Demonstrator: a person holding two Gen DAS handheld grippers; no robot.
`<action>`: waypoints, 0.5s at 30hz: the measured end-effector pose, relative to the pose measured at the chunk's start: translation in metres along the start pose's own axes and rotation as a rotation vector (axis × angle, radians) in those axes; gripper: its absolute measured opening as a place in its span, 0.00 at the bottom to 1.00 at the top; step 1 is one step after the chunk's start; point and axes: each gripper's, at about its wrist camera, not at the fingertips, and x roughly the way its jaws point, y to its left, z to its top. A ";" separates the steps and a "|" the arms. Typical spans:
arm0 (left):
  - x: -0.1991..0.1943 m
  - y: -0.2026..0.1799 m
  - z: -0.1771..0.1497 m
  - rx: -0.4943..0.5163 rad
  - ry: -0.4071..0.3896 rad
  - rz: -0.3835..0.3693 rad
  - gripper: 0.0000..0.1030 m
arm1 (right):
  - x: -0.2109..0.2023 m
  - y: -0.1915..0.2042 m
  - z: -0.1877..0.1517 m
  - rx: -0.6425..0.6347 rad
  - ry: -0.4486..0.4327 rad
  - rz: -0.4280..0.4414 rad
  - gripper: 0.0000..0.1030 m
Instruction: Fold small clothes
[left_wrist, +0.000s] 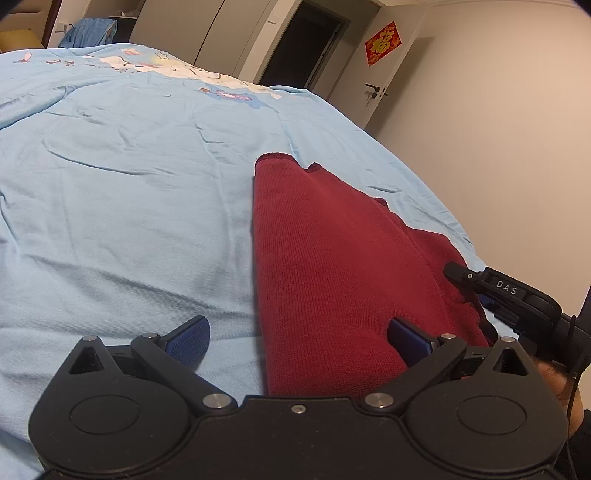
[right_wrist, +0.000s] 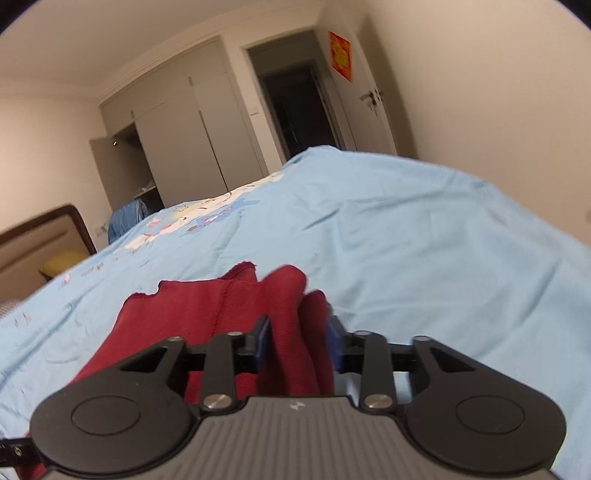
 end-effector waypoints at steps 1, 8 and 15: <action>0.000 0.000 0.000 0.000 -0.001 0.000 1.00 | 0.001 -0.005 -0.001 0.018 0.012 0.004 0.45; 0.000 -0.001 0.000 0.005 -0.001 0.006 1.00 | 0.004 -0.014 -0.012 0.018 0.022 0.031 0.33; 0.000 0.000 0.003 0.010 0.015 0.003 1.00 | 0.007 -0.015 -0.017 0.026 0.021 0.042 0.30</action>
